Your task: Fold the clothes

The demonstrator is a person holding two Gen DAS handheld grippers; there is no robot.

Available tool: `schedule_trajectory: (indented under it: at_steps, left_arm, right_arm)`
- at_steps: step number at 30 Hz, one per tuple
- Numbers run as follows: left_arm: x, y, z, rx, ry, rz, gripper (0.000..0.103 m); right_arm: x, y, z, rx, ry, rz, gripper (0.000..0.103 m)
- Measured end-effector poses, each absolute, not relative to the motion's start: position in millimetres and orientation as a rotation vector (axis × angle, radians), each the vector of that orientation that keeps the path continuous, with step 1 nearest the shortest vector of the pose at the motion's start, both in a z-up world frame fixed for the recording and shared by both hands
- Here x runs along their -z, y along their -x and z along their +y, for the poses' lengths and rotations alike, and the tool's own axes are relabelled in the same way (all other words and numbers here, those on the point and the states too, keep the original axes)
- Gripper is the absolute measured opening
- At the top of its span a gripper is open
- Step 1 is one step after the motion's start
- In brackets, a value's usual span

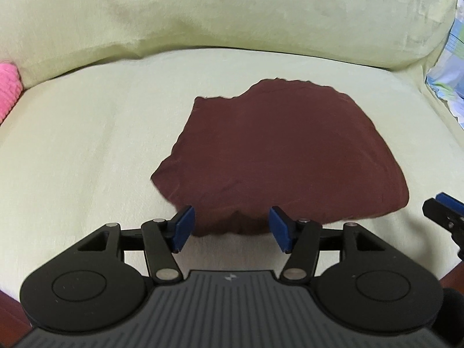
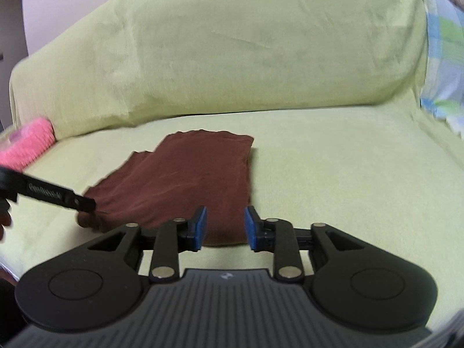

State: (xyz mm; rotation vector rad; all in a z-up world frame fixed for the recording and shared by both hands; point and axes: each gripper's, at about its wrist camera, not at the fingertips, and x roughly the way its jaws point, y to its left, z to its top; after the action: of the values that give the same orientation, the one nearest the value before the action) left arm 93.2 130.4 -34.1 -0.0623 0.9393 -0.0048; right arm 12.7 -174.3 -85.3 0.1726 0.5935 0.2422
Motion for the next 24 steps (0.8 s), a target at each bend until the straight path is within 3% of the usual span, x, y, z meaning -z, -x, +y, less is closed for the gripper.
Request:
schedule_trajectory:
  at_steps: [3, 5, 17, 19, 20, 21, 24]
  left_arm:
    - [48, -89, 142, -0.036, 0.099, 0.998, 0.069]
    - [56, -84, 146, -0.057, 0.097, 1.032, 0.070]
    - [73, -94, 132, -0.030, 0.119, 1.102, 0.070]
    - [76, -97, 127, -0.028, 0.116, 1.112, 0.070]
    - [77, -97, 125, -0.028, 0.114, 1.114, 0.070]
    - [79, -98, 124, -0.028, 0.112, 1.116, 0.070]
    - [82, -98, 121, -0.031, 0.108, 1.119, 0.070]
  right_arm:
    - [96, -6, -173, -0.289, -0.268, 0.633, 0.041]
    - [103, -3, -162, -0.303, -0.188, 0.649, 0.041]
    - [143, -12, -95, -0.526, 1.040, 0.373, 0.047]
    - [151, -15, -96, -0.551, 1.087, 0.370, 0.040]
    - [154, -16, -97, -0.564, 1.106, 0.370, 0.028]
    - [154, -17, -98, -0.562, 1.105, 0.373, 0.023]
    - [139, -22, -106, -0.561, 1.057, 0.373, 0.018]
